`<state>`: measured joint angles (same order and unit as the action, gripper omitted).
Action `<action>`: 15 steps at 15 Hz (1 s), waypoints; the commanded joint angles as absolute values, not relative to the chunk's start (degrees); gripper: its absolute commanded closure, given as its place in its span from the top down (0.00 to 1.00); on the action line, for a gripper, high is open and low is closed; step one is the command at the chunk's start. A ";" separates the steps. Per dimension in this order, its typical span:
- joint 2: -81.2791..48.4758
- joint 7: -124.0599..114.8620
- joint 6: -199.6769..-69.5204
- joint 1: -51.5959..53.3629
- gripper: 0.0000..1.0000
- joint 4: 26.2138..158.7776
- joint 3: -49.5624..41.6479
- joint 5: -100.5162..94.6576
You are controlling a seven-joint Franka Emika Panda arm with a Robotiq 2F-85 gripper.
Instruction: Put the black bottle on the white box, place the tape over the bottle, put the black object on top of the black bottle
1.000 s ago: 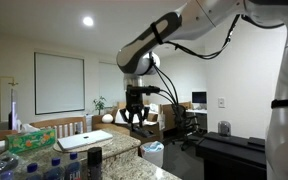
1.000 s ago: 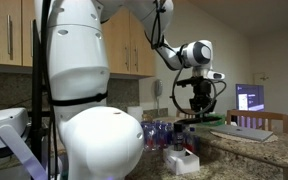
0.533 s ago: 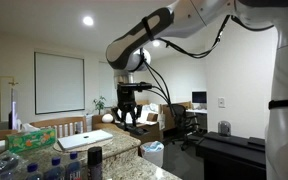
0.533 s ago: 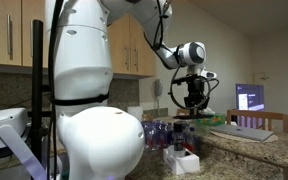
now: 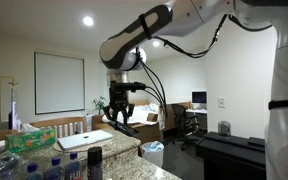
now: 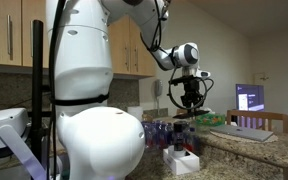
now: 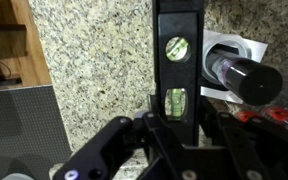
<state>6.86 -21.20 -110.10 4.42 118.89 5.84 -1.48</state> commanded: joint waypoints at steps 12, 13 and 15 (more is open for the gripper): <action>-13.79 -31.37 -109.73 12.82 0.17 97.64 9.43 0.31; -13.20 -32.21 -108.98 12.96 0.17 96.74 9.07 0.01; -12.03 -33.77 -107.59 13.42 0.17 95.32 8.50 -1.12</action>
